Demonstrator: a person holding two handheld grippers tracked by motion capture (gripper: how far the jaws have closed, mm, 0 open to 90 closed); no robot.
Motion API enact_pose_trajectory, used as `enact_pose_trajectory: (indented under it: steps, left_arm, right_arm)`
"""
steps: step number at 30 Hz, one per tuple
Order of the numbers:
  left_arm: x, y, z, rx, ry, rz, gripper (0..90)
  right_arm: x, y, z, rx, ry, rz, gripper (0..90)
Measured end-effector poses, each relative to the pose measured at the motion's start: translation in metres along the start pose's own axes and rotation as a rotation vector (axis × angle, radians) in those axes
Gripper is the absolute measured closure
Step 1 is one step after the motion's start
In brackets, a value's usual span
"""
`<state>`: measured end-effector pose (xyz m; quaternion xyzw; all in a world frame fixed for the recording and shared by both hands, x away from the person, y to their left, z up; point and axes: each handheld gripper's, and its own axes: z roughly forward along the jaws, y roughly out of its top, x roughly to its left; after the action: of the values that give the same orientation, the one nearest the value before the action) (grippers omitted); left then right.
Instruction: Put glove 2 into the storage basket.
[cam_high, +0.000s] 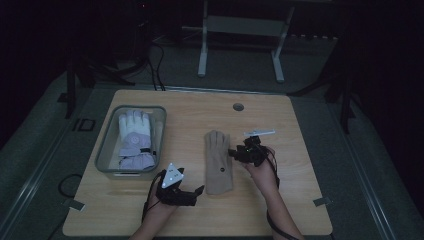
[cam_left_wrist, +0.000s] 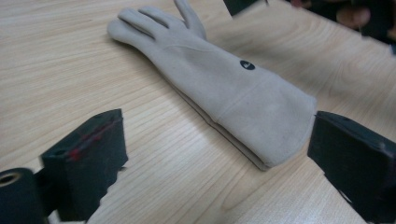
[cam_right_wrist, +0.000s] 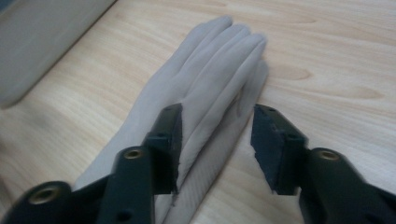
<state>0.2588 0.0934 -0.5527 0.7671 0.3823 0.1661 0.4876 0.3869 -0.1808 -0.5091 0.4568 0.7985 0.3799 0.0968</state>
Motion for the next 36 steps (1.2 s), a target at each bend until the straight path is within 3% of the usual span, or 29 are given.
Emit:
enact_pose_trajectory:
  steps: [1, 4, 5, 6, 7, 9, 10, 13, 18, 21, 25, 27, 29, 33, 36]
  left_arm:
    - [-0.003, 0.002, 0.002, 0.008, -0.001, 0.002, 8.2]
    - [-0.010, 0.008, 0.007, 0.026, -0.010, 0.027, 14.6]
    - [-0.013, 0.012, 0.011, 0.027, -0.032, 0.030, 15.6]
    - [-0.015, 0.014, 0.012, 0.031, -0.044, 0.036, 27.9]
    - [-0.018, 0.017, 0.014, 0.032, -0.053, 0.046, 27.9]
    - [-0.027, 0.024, 0.023, 0.043, -0.075, 0.087, 42.6]
    - [-0.031, 0.026, 0.028, 0.062, -0.082, 0.095, 54.8]
    - [-0.038, 0.031, 0.043, 0.139, -0.094, 0.110, 66.2]
    - [-0.040, 0.030, 0.061, 0.233, -0.095, 0.120, 77.6]
    - [-0.040, 0.025, 0.068, 0.281, -0.105, 0.126, 81.5]
    - [-0.038, 0.025, 0.068, 0.299, -0.110, 0.131, 85.2]
    - [-0.038, 0.024, 0.067, 0.302, -0.112, 0.144, 85.4]
    - [-0.038, 0.024, 0.067, 0.307, -0.114, 0.155, 85.3]
    - [-0.037, 0.025, 0.068, 0.311, -0.117, 0.158, 85.3]
    - [-0.037, 0.025, 0.068, 0.309, -0.117, 0.156, 85.3]
  right_arm:
    - [-0.003, 0.006, 0.000, 0.017, 0.019, 0.002, 69.2]
    - [-0.003, 0.012, 0.002, 0.040, 0.020, -0.021, 76.5]
    - [-0.003, 0.013, 0.003, 0.043, 0.022, -0.026, 76.3]
    - [-0.001, 0.019, 0.008, 0.065, 0.029, -0.052, 81.6]
    - [-0.001, 0.019, 0.008, 0.065, 0.029, -0.052, 81.6]
    - [0.000, 0.023, 0.013, 0.079, 0.030, -0.071, 83.0]
    - [0.002, 0.026, 0.021, 0.113, 0.052, -0.090, 86.1]
    - [0.004, 0.028, 0.031, 0.125, 0.051, -0.098, 82.6]
    - [0.005, 0.028, 0.047, 0.165, 0.003, -0.127, 86.8]
    - [0.005, 0.027, 0.050, 0.161, -0.030, -0.138, 89.1]
    - [0.000, 0.027, 0.056, 0.181, -0.088, -0.147, 89.5]
    - [-0.005, 0.025, 0.059, 0.192, -0.072, -0.116, 89.5]
    - [-0.009, 0.024, 0.058, 0.178, -0.063, -0.092, 84.9]
    - [-0.010, 0.029, 0.051, 0.121, -0.056, -0.046, 63.8]
    - [-0.010, 0.034, 0.045, 0.074, -0.043, -0.002, 53.5]
